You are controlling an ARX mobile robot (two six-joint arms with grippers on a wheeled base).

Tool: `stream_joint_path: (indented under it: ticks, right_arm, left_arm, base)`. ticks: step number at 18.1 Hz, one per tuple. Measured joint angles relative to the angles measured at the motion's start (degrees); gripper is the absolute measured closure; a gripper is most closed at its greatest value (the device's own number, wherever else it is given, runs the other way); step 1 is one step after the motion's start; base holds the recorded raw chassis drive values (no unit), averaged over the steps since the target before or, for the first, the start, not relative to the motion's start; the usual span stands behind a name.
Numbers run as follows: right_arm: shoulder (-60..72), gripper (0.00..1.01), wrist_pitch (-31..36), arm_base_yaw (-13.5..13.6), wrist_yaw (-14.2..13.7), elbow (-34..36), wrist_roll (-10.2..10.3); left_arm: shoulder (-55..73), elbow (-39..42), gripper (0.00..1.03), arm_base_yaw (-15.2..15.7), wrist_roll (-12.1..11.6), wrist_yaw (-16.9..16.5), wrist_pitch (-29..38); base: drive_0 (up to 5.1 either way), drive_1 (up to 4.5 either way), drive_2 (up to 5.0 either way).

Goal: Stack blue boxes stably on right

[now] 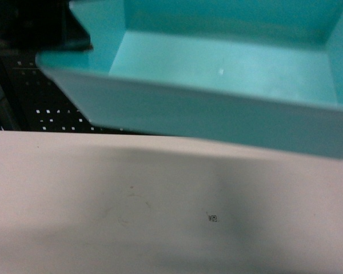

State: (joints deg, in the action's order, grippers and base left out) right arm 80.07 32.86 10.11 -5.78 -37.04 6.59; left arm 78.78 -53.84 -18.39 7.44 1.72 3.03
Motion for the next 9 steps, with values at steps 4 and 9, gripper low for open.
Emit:
stream_joint_path:
  ticks: [4, 9]
  right_arm:
    - [-6.0, 0.94, -1.6, -1.8, 0.7, -8.5, -1.3]
    - [-8.7, 0.94, -2.0, -2.9, 2.0, -9.0, -1.9]
  left_arm:
    - [-5.2, -5.8, 1.01, -1.1, -2.1, -0.5, 1.5]
    - [-10.3, 4.5, 1.01, -1.8, -10.7, 1.7, 17.2]
  base:
    - [0.0, 0.00, 0.0]
    - [0.0, 0.00, 0.0]
